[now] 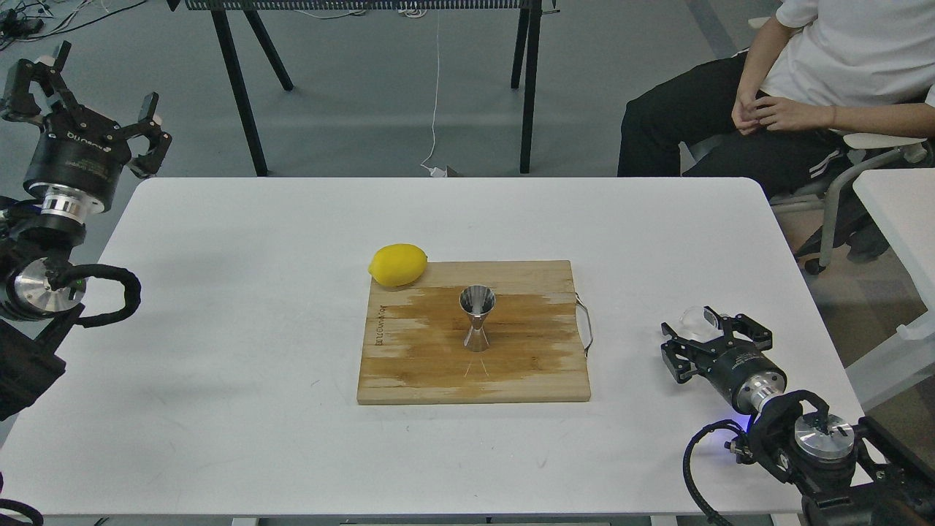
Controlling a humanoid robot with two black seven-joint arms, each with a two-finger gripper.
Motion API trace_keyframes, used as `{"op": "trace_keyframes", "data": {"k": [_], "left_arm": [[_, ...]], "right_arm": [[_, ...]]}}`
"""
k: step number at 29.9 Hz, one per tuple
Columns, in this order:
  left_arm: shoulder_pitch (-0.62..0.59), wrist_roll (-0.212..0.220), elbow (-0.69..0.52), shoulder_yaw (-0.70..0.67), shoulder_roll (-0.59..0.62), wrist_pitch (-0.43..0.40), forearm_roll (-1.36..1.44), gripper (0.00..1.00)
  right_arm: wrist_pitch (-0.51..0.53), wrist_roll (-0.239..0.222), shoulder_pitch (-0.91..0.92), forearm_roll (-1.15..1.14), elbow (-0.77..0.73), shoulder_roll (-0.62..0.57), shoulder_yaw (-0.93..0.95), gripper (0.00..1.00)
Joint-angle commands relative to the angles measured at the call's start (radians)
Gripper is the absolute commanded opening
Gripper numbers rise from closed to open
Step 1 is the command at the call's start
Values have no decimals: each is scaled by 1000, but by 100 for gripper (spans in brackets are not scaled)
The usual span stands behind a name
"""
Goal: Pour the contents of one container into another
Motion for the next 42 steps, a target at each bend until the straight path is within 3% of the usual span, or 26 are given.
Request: {"op": "trace_keyframes", "data": {"k": [1, 13, 21, 25, 28, 42], "left_arm": [[0, 0, 0, 0, 2, 0, 0, 100], [-6, 0, -2, 0, 3, 0, 1, 100], [-3, 0, 0, 0, 3, 2, 0, 100], [-1, 0, 18, 0, -17, 3, 0, 100], [-18, 0, 63, 1, -47, 0, 0, 100], [-34, 45, 91, 0, -98, -11, -2, 100]], "right_arm": [[48, -2, 2, 1, 7, -3, 2, 100], [256, 11, 66, -5, 42, -52, -4, 100], [265, 18, 266, -11, 28, -110, -4, 100], [265, 65, 393, -25, -50, -112, -6, 100], [266, 73, 459, -28, -87, -112, -9, 100], [276, 74, 551, -68, -185, -118, -32, 100]]}}
